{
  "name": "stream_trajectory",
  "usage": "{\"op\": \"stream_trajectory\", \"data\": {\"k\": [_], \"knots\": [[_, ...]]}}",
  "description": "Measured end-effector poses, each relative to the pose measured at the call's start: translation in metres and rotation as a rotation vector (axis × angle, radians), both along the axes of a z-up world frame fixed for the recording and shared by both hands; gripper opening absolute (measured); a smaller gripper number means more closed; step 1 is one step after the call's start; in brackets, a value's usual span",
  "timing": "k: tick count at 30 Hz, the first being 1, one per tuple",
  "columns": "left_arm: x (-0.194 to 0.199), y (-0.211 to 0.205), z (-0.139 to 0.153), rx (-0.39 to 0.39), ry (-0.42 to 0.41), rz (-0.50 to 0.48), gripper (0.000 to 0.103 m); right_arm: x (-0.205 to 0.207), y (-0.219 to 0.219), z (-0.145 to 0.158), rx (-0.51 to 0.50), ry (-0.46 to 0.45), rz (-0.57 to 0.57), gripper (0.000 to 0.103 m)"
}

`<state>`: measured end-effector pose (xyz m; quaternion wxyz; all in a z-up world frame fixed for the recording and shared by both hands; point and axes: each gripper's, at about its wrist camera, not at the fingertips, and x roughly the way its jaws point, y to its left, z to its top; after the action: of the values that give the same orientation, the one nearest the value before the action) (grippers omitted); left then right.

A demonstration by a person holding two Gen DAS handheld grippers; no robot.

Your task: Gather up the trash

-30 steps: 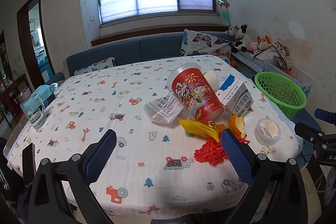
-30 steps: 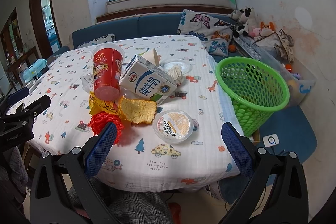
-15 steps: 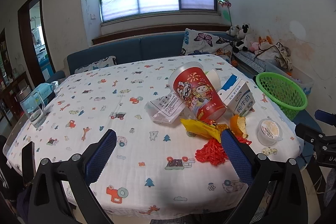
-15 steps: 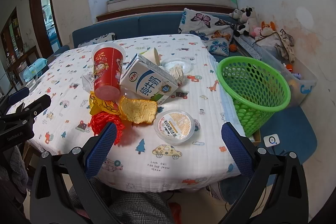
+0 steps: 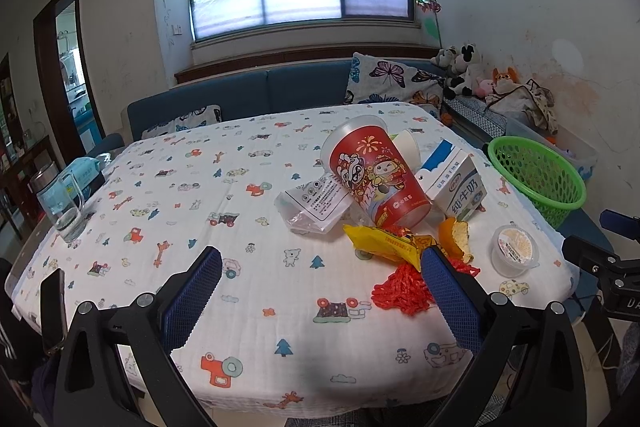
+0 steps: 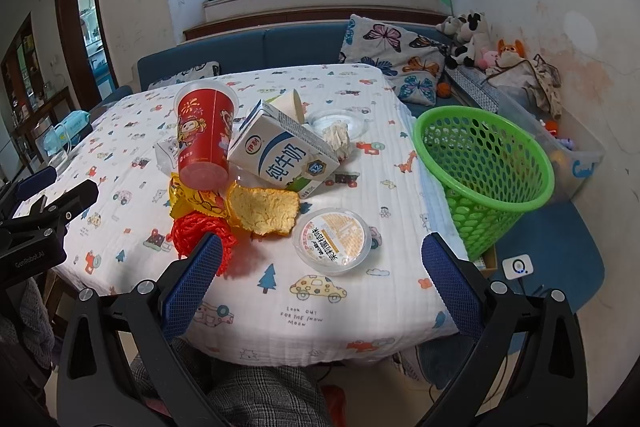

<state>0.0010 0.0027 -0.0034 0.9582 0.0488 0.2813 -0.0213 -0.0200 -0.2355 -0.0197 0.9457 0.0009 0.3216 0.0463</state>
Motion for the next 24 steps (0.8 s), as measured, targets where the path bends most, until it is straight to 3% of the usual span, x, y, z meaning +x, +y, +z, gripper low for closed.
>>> {"op": "stream_trajectory", "data": {"k": [24], "knots": [[0.0020,0.0014,-0.0033,-0.002,0.005,0.001,0.096,0.0045,0.0017,-0.0055,0.003,0.011,0.004,0.099]]}}
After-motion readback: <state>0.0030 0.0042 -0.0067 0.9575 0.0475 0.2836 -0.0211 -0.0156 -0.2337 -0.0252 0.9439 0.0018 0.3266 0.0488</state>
